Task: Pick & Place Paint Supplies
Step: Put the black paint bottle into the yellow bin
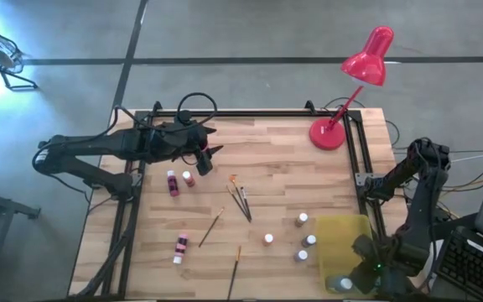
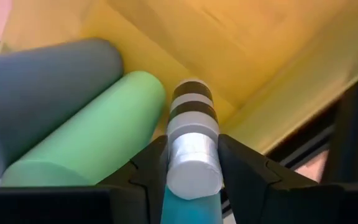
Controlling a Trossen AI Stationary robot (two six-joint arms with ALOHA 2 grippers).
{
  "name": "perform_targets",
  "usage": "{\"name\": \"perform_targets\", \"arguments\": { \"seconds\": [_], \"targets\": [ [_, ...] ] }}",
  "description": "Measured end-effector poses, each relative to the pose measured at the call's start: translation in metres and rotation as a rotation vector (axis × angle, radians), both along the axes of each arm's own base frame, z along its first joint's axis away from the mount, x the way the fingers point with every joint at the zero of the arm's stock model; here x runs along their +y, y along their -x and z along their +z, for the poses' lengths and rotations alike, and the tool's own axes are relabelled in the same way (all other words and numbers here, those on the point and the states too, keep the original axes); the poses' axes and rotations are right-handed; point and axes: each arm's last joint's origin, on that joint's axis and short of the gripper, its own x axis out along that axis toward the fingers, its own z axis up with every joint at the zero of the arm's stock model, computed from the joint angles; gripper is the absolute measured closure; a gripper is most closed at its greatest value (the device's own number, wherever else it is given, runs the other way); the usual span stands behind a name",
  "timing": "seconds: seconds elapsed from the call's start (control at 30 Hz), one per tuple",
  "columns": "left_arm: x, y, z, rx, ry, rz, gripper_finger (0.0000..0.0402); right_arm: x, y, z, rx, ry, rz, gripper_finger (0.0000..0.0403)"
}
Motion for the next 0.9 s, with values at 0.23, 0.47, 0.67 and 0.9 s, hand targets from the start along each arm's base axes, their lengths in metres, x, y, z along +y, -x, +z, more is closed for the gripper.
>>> {"name": "perform_targets", "arguments": {
  "seconds": [0.23,0.47,0.67,0.9],
  "targets": [
    [0.000,0.000,0.000,0.000,0.000,0.000,0.0142,-0.003,0.001,0.014,0.006,0.055,-0.001,0.0248],
    [0.000,0.000,0.000,0.001,-0.001,-0.001,0.0142,-0.001,0.000,0.007,-0.005,0.034,-0.001,0.0247],
    [0.000,0.000,0.000,0.003,-0.004,-0.002,0.0142,-0.003,0.000,0.006,-0.004,0.043,0.002,0.0271],
    [0.000,0.000,0.000,0.003,-0.004,-0.002,0.0142,-0.002,0.000,0.016,-0.005,0.042,0.011,0.0279]
  ]
}}
